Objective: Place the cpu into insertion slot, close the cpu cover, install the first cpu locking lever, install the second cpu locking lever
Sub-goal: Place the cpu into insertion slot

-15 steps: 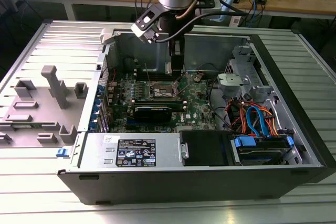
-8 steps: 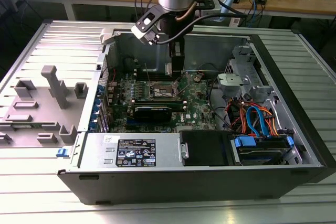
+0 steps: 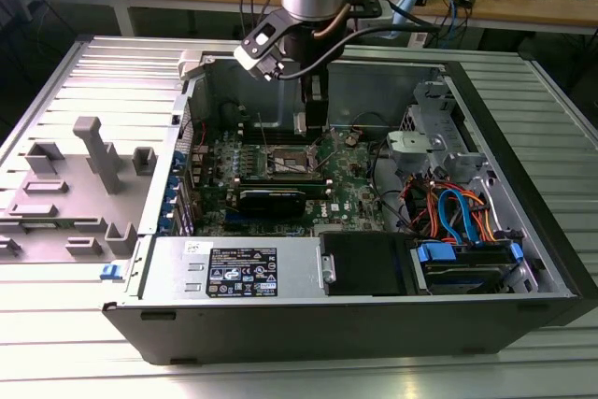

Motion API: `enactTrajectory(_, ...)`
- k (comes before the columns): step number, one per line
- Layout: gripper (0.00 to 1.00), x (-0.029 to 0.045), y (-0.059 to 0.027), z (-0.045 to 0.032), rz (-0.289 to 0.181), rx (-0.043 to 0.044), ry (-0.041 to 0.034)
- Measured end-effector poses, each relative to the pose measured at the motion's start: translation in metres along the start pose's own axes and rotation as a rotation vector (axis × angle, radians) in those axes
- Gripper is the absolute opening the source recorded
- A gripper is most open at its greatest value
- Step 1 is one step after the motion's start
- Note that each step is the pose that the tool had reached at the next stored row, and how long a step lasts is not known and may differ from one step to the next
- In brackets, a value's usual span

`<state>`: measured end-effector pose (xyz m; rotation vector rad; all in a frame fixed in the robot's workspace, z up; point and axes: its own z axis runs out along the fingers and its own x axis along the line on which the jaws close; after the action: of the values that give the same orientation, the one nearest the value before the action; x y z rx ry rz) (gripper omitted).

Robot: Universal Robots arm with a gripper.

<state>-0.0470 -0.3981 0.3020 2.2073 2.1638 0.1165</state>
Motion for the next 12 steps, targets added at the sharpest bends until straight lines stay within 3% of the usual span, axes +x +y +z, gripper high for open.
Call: enactTrajectory(12, 0.54, -0.0002, -0.0006, 0.0068, -0.002, 0.0001, -0.0004)
